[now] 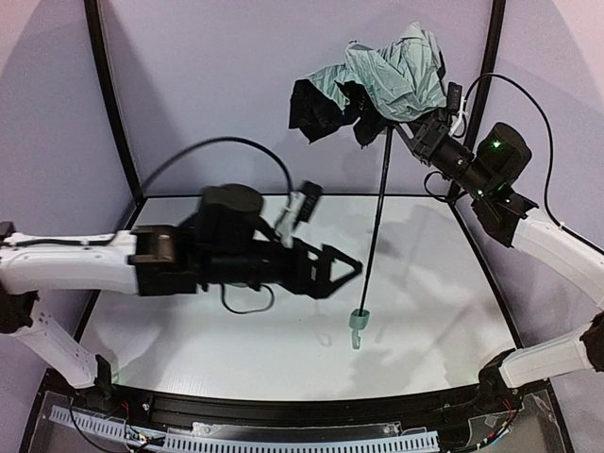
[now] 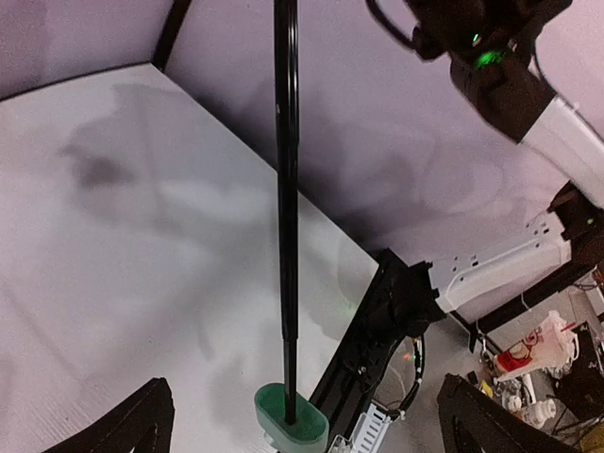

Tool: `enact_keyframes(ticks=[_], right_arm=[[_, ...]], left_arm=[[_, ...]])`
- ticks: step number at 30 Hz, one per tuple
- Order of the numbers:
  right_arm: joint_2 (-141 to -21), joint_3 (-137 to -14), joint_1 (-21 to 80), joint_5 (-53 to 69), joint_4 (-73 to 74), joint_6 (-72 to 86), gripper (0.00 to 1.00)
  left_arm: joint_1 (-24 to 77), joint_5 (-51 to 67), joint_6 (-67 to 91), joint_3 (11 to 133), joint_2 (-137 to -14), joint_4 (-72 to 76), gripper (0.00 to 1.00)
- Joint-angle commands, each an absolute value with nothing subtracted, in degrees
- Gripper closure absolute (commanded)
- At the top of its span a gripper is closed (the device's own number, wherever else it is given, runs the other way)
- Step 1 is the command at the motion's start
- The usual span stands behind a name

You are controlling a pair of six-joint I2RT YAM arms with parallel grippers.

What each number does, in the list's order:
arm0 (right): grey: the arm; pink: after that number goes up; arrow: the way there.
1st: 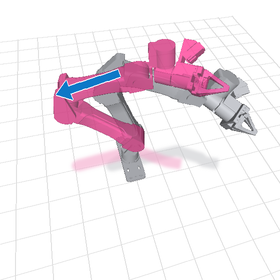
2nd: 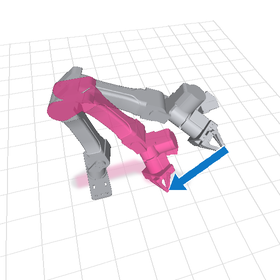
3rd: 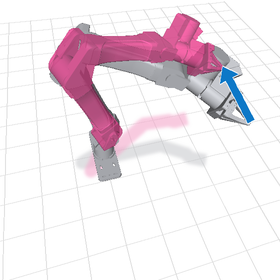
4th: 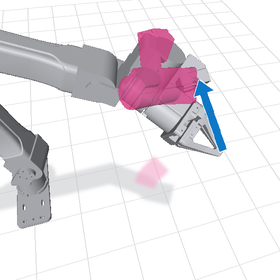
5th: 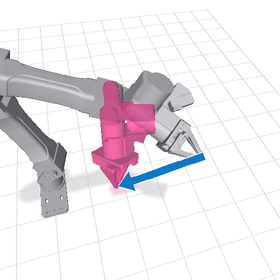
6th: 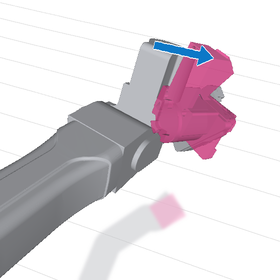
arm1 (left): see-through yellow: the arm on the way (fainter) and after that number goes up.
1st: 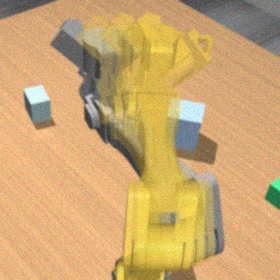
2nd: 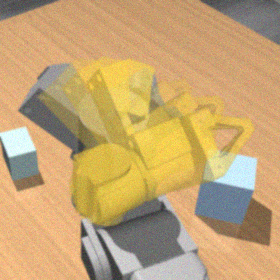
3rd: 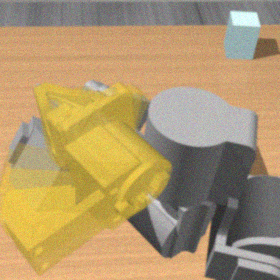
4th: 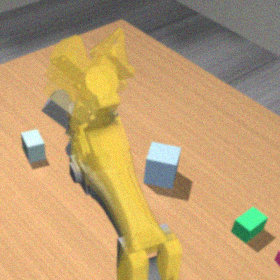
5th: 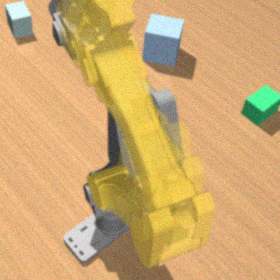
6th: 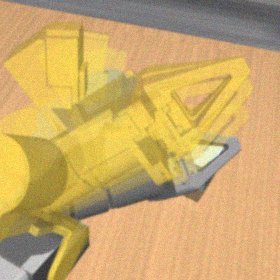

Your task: Open the umbrella

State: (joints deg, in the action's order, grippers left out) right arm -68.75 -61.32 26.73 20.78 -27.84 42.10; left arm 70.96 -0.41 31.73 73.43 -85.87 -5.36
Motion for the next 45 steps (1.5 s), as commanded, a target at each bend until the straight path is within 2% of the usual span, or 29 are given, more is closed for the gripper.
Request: enact_keyframes(ticks=[1,5,10,13,14,17,19,20,27,28,31,33,36,39,45], right_arm=[[-67.76,-61.39,28.64,14.21,-31.70,38.89,1.00],[-68.19,-60.85,29.98,11.76,-32.39,38.51,1.00],[-67.94,-60.65,30.43,10.95,-31.17,41.19,1.00],[-67.56,-60.25,30.99,10.09,-30.63,42.24,1.00],[-67.47,-60.40,31.07,9.86,-30.05,42.27,1.00],[-67.33,-60.89,31.19,9.52,-28.71,42.18,1.00],[-67.21,-61.15,31.16,9.50,-27.80,42.09,1.00],[-67.12,-61.10,31.16,9.60,-27.55,42.08,1.00],[-65.49,-61.45,31.19,12.21,-21.74,40.42,1.00],[-65.26,-61.59,31.18,13.07,-20.57,40.22,0.96],[-64.40,-61.33,31.18,14.39,-18.39,39.95,0.73],[-63.66,-60.84,31.18,14.25,-16.73,40.22,0.51],[-62.01,-59.02,31.17,11.04,-13.62,42.80,0.36],[-59.07,-56.28,31.18,3.58,-8.16,48.20,0.32],[-55.65,-52.18,31.17,5.16,-3.77,55.67,0.28]], left_arm=[[70.67,7.11,32.10,75.63,-91.57,-3.31,0.01],[70.66,5.42,32.96,76.01,-94.16,-1.71,0.02],[70.25,0.80,33.10,75.11,-95.58,-0.31,0.09],[69.81,0.71,33.46,75.84,-96.86,-0.25,0.20],[69.70,0.07,33.48,76.05,-97.20,-0.33,0.28],[69.49,-1.76,32.97,76.78,-97.64,-1.16,0.60],[69.52,-2.32,32.57,76.91,-97.69,-1.40,0.91],[69.52,-2.80,32.53,76.93,-97.73,-1.63,0.97],[69.52,-10.50,37.18,74.35,-95.74,-2.38,0.99],[69.52,-11.71,38.28,73.13,-95.03,-1.25,0.99],[69.35,-9.39,37.41,72.40,-92.92,1.72,0.99],[69.35,-7.59,37.50,71.44,-91.95,5.53,0.99],[69.34,-5.75,38.20,68.14,-90.21,15.37,0.99],[69.35,-5.18,38.27,67.15,-88.93,20.78,0.99],[69.35,-7.59,38.99,67.10,-89.16,22.24,0.99]])
